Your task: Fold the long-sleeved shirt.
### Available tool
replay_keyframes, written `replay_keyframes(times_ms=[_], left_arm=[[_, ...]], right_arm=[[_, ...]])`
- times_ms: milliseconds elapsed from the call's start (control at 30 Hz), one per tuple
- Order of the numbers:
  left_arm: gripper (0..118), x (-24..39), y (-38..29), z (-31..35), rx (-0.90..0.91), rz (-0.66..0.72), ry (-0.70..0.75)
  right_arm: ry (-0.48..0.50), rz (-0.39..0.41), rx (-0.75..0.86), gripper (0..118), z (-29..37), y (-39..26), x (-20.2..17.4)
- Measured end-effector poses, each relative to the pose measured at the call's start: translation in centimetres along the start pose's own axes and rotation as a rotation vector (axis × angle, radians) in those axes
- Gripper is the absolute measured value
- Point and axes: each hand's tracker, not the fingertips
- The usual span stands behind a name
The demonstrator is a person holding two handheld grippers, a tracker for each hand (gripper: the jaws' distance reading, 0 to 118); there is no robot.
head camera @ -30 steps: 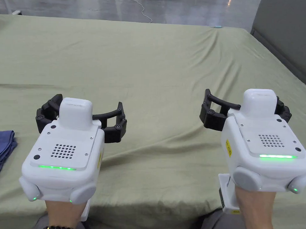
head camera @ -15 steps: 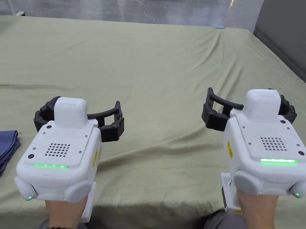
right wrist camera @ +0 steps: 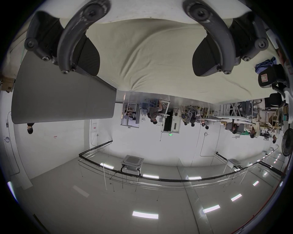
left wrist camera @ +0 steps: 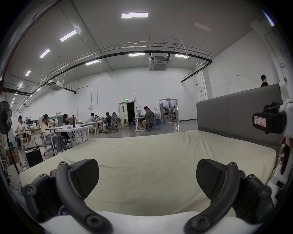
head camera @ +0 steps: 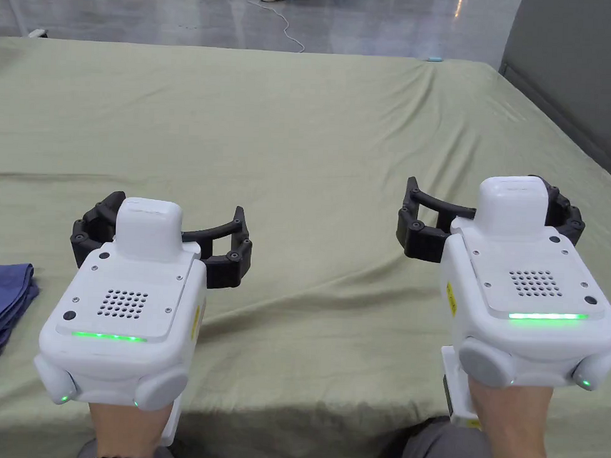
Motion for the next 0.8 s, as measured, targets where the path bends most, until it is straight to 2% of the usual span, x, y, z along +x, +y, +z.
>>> replay_keyframes(times_ms=[800], left_arm=[[118, -0.13, -0.47, -0.18, -0.006, -0.001, -0.001]], right_arm=[[0.000, -0.024, -0.030, 116, -0.26, -0.55, -0.01]])
